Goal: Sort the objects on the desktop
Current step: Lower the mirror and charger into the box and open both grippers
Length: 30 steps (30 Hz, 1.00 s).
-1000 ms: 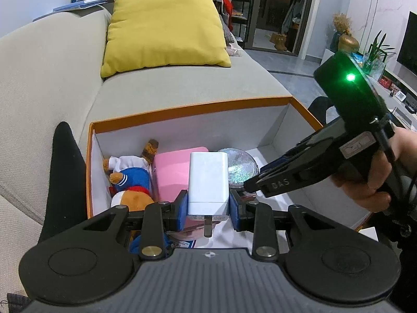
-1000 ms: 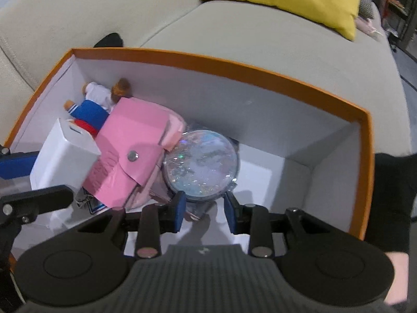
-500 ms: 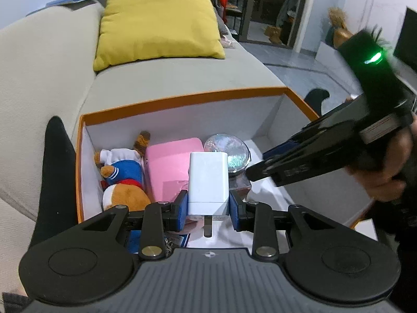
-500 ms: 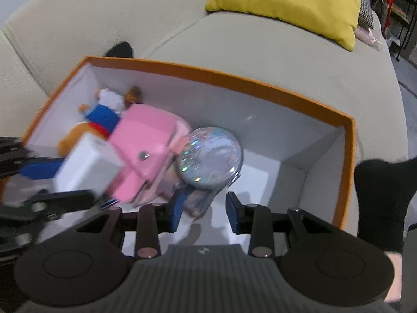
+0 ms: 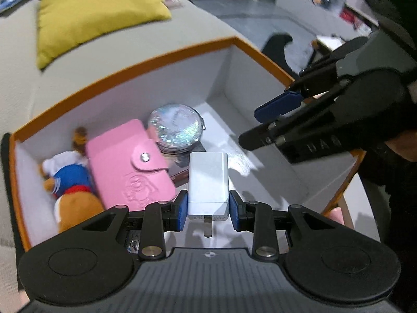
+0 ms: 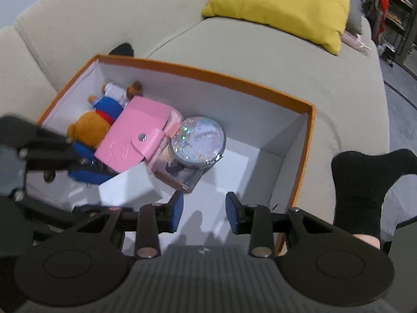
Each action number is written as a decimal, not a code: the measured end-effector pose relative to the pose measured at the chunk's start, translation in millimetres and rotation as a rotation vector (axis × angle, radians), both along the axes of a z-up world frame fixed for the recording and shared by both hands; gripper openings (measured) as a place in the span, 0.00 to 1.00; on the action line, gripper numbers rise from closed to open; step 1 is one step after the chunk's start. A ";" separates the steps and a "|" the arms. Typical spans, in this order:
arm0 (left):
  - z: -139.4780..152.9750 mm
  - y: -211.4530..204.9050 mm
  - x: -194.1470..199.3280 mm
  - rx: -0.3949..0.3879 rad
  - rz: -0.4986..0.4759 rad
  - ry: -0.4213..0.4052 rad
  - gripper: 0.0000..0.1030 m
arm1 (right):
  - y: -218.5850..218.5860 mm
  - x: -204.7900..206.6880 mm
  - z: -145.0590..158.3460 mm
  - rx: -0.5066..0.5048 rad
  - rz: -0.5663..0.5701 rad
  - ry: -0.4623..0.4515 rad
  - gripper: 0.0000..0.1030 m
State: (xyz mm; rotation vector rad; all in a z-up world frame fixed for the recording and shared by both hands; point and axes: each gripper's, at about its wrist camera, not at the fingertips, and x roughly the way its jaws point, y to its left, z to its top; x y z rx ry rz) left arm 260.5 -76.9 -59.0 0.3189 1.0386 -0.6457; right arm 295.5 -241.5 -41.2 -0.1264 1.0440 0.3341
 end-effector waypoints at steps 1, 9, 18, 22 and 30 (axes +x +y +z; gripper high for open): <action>-2.3 -4.1 4.5 0.019 -0.018 0.018 0.36 | 0.3 0.3 -1.6 -0.008 0.012 0.006 0.36; -26.7 -30.2 26.9 0.132 -0.014 0.126 0.36 | 3.6 4.9 -3.7 -0.053 0.058 -0.001 0.36; -40.5 -34.4 32.7 0.068 0.079 0.239 0.36 | 3.0 8.6 -2.4 -0.056 0.032 0.004 0.34; -44.9 -29.3 35.2 0.022 0.094 0.301 0.38 | 0.0 13.0 0.6 -0.043 0.000 0.017 0.34; -30.5 1.5 26.0 -0.082 0.122 0.302 0.51 | -2.0 7.3 0.5 0.016 -0.071 0.075 0.34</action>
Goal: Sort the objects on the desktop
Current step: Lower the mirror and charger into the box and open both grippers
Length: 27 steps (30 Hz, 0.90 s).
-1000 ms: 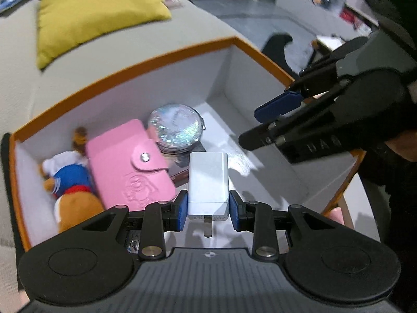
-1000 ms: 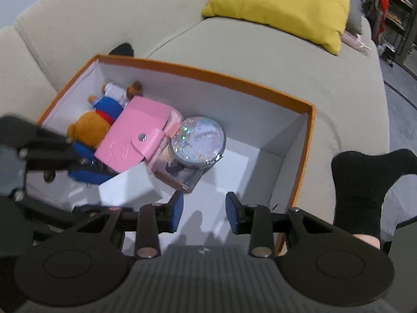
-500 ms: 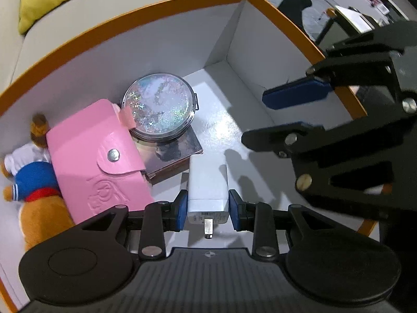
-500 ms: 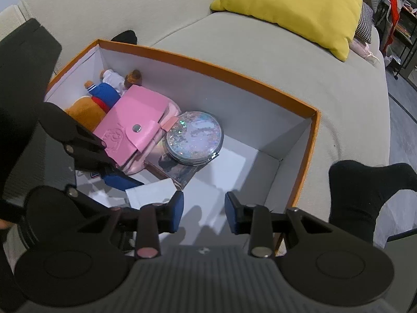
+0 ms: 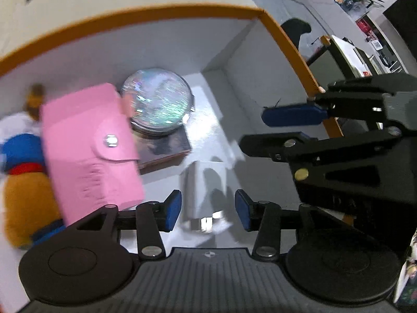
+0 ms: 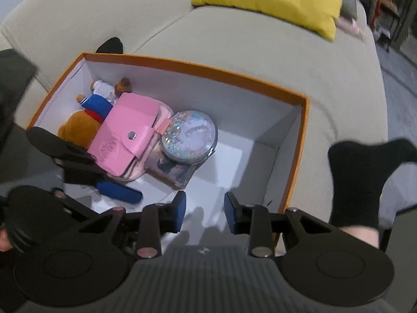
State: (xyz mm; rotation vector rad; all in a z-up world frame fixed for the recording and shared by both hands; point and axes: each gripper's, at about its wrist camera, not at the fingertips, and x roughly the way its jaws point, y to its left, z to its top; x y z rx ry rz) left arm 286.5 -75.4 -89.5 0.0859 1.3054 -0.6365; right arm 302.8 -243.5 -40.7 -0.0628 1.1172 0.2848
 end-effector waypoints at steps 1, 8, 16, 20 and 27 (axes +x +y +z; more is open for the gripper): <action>4.7 6.1 -4.1 0.000 0.005 -0.017 0.51 | 0.4 -0.9 -1.1 0.018 -0.011 0.016 0.34; 43.3 28.1 -14.6 0.051 0.024 -0.203 0.51 | 16.5 -1.0 -15.3 0.106 -0.110 0.143 0.37; 47.1 41.6 -30.4 0.035 0.047 -0.303 0.51 | 30.8 10.0 -48.8 0.117 -0.239 0.257 0.43; 47.3 50.0 -32.4 0.008 0.059 -0.310 0.51 | 34.2 9.0 -51.9 0.107 -0.249 0.259 0.40; 48.2 54.1 -35.4 -0.025 0.065 -0.326 0.50 | 23.1 19.4 -44.8 0.021 -0.254 0.215 0.36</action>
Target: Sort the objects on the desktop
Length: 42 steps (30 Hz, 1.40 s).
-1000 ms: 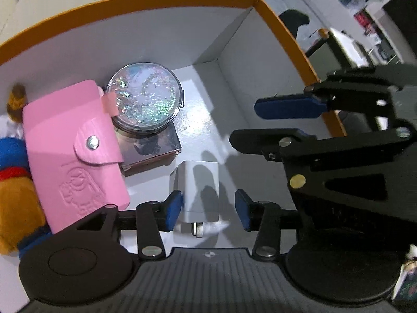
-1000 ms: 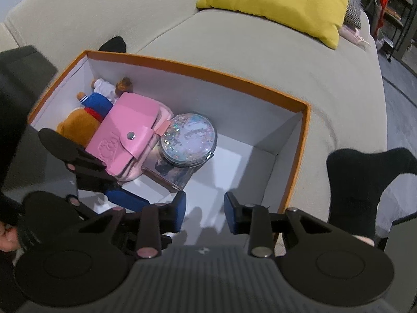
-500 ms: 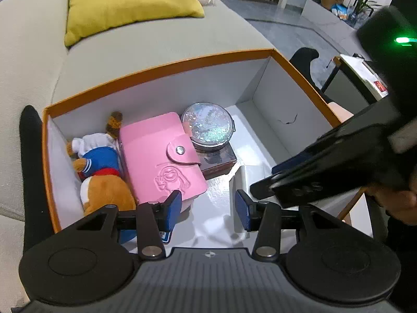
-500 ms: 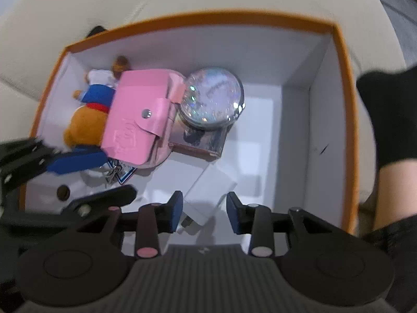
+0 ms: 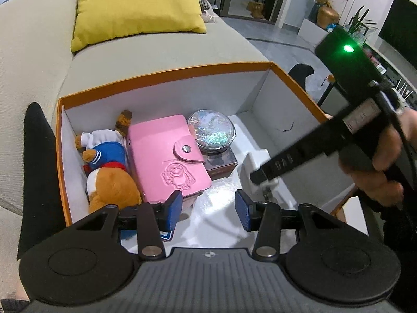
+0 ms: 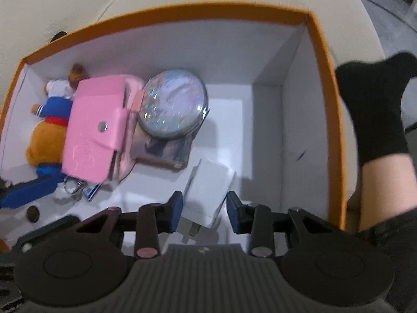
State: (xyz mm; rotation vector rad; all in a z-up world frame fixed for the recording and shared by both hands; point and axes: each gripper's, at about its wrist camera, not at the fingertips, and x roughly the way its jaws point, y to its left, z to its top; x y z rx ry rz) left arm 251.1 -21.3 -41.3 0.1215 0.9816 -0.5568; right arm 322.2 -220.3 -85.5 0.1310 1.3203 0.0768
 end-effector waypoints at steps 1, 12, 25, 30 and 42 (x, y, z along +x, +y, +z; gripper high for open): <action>-0.1 0.0 -0.6 -0.004 -0.002 -0.001 0.50 | 0.4 2.4 1.3 -0.001 0.012 -0.004 0.34; -6.2 -0.4 -1.1 -0.010 -0.006 0.006 0.49 | -3.7 31.0 12.4 -0.077 0.072 -0.072 0.22; -4.6 1.3 -4.1 -0.020 -0.008 -0.004 0.49 | 13.1 5.3 19.9 -0.182 0.281 -0.060 0.34; -3.7 2.2 -5.5 -0.024 -0.011 -0.008 0.49 | 20.8 -2.9 -2.0 -0.264 0.396 -0.074 0.33; -5.0 3.5 -5.6 -0.021 -0.007 -0.005 0.49 | 9.4 11.7 -3.0 -0.217 0.255 -0.056 0.32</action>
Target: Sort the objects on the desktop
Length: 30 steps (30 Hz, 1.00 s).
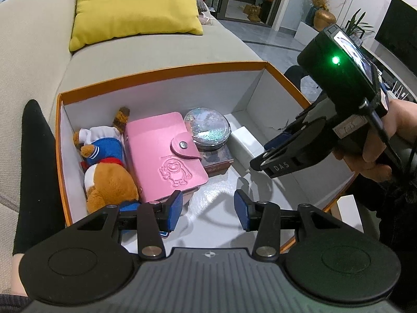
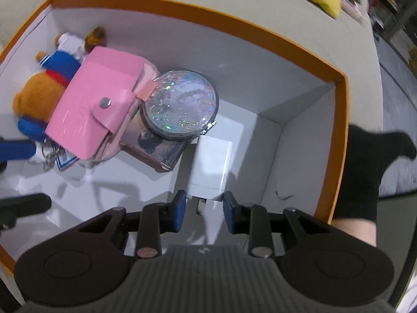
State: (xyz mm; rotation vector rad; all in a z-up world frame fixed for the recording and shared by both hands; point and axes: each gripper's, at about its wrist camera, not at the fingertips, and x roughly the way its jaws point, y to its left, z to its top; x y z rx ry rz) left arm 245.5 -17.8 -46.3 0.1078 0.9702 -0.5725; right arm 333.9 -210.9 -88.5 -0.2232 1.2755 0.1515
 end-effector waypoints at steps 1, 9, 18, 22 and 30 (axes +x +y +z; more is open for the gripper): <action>-0.3 0.0 0.1 0.000 0.000 0.001 0.49 | -0.6 1.0 -0.3 -0.003 -0.025 0.010 0.32; -0.8 0.4 -1.2 -0.003 -0.002 -0.003 0.49 | -0.8 13.5 -1.7 -0.041 -0.087 -0.025 0.32; 1.4 0.8 -0.4 -0.008 -0.001 -0.006 0.49 | -5.8 34.7 -1.6 -0.027 0.017 -0.079 0.32; 1.1 0.2 0.1 -0.005 0.000 -0.003 0.49 | -10.7 41.8 -7.8 -0.005 0.022 -0.104 0.23; -0.5 -0.1 0.6 -0.008 -0.005 0.000 0.49 | -6.0 46.3 -6.9 -0.033 0.151 -0.147 0.27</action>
